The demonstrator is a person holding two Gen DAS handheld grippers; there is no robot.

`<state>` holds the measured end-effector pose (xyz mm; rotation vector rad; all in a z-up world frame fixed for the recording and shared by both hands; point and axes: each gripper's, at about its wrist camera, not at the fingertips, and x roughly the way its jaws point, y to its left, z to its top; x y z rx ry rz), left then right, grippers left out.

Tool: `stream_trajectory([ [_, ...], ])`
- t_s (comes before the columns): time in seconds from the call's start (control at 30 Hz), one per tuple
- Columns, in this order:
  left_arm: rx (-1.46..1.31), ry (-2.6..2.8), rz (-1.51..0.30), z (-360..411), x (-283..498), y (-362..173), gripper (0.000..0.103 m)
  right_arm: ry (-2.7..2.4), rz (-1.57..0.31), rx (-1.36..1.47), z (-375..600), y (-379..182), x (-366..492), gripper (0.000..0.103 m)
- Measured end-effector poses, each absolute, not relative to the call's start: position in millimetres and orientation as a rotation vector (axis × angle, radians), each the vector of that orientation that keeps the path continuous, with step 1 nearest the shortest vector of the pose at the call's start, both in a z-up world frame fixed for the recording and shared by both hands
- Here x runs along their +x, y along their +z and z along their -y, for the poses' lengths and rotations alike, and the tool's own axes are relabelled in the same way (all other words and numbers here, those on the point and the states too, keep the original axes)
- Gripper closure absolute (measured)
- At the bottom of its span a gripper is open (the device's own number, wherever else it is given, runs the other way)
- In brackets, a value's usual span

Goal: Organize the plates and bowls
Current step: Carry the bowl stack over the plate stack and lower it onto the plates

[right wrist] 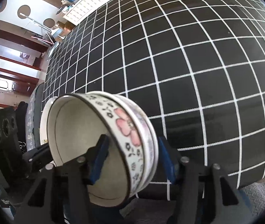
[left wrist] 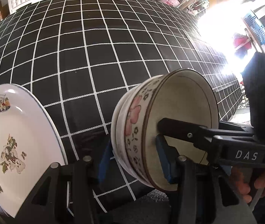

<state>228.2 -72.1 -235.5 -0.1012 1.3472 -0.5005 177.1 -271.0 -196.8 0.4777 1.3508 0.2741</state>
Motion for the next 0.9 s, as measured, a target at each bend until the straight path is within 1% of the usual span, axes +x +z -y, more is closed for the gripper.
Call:
stream_trajectory([
  [0.27, -0.114, -0.46, -1.338, 87.1, 226.1, -231.0, 0.058, 0.238, -1.385, 0.499, 260.3, -194.9, 183.9, 0.046],
  [0.47, -0.143, -0.448, -1.329, 84.7, 226.3, -222.5, 0.059, 0.223, -1.387, 0.492, 253.0, -186.1, 185.7, 0.046],
  [0.67, -0.158, -0.434, -1.274, 71.5, 226.2, -193.8, 0.059, 0.258, -1.346, 0.457, 237.2, -157.1, 192.2, 0.047],
  [0.9, -0.182, -0.369, -1.216, 31.0, 234.6, -151.2, 0.058, 0.33, -1.321, 0.395, 198.2, -123.6, 208.4, 0.048],
])
